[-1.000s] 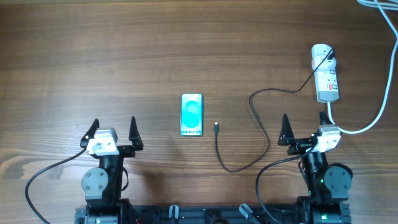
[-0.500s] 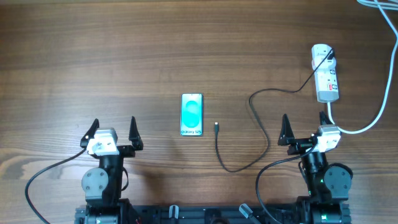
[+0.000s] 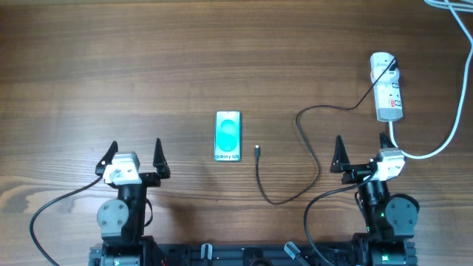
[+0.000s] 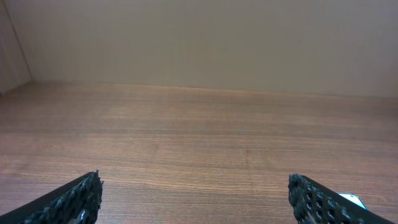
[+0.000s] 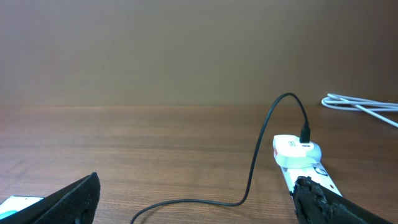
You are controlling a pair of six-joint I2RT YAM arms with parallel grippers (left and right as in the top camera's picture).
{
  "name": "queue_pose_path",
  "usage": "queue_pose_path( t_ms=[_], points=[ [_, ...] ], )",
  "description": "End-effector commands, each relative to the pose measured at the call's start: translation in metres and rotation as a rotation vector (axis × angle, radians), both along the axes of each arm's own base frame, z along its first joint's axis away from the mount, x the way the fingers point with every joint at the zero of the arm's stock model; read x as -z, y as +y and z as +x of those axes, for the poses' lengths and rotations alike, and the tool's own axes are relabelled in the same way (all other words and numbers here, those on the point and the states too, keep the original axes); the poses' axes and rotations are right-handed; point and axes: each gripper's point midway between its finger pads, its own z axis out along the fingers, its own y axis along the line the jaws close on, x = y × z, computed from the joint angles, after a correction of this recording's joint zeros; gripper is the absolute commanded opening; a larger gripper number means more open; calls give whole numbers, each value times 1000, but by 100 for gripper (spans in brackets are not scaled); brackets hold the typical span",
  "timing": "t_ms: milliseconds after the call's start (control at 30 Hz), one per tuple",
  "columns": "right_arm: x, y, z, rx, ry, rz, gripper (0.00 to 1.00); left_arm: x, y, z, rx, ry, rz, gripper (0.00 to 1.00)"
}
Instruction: Plug charger to phone and switch on socket
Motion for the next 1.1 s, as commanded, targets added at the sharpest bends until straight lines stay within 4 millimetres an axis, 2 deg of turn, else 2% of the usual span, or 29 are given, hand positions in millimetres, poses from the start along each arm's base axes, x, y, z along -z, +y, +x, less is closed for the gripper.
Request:
queue_pose_path(
  t_ms=[0,300,333,400,433,500,567,600,633,733,767,833,900,933,1067],
  points=[
    [-2,-1,0,3,-9,-10,100,1,-3,0,17,0,18,100],
    [-2,-1,0,3,-9,-11,100,1,-3,0,19,0,17,100],
    [-2,-1,0,3,-9,-11,100,1,-9,0,53,-1,14,100],
    [-2,-1,0,3,-9,-11,100,-4,-37,-2,211,-15,-85,100],
    [-2,-1,0,3,-9,-11,100,-7,-64,-9,363,-9,-187,100],
    [-2,-1,0,3,-9,-11,100,-14,-104,-29,617,25,-318,100],
    [-2,-1,0,3,-9,-11,100,-22,-116,-38,710,3,-310,100],
    [-2,-1,0,3,-9,-11,100,-31,-116,-39,717,-36,-297,100],
    [-2,-1,0,3,-9,-11,100,-49,-116,-41,729,-109,-297,100],
    [-2,-1,0,3,-9,-11,100,-112,-113,-58,762,-369,-284,100],
    [-2,-1,0,3,-9,-11,100,-138,-108,-67,753,-465,-306,100],
    [-2,-1,0,3,-9,-11,100,-172,-103,-80,739,-549,-309,100],
    [-2,-1,0,3,-9,-11,100,-204,-102,-87,715,-552,-262,100],
    [-2,-1,0,3,-9,-11,100,-214,-101,-86,690,-519,-248,100],
    [-2,-1,0,3,-9,-11,100,-238,-87,-68,535,-256,-258,100]
  ],
)
